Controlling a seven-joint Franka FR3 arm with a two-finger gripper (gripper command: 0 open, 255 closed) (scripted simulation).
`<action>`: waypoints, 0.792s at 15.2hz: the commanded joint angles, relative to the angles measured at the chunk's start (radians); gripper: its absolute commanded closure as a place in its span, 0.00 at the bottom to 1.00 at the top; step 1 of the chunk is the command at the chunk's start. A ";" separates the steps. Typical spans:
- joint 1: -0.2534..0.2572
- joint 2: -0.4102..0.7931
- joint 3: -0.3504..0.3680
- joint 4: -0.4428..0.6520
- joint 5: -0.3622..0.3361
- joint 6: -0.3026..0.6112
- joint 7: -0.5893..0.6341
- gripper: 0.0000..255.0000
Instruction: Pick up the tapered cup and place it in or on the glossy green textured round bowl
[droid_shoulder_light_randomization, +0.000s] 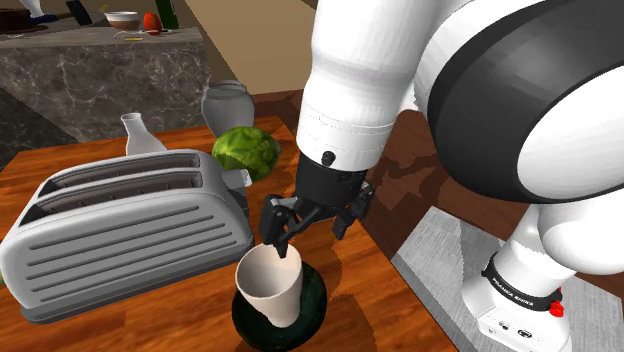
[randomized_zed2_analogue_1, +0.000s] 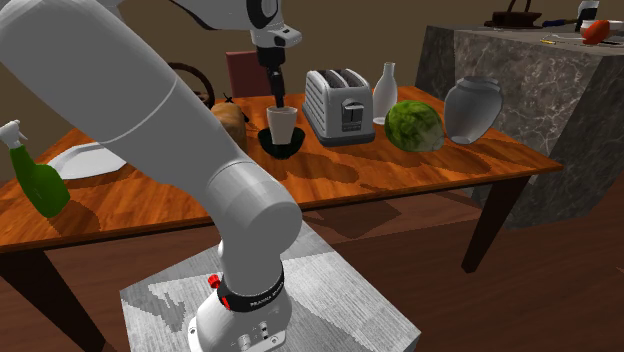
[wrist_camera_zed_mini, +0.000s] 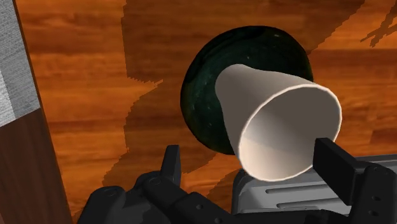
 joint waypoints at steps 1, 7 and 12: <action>0.004 -0.014 -0.016 0.022 -0.001 -0.036 -0.002 0.00; 0.011 -0.043 -0.055 0.089 -0.009 -0.134 -0.003 0.00; 0.011 -0.043 -0.055 0.089 -0.009 -0.134 -0.003 0.00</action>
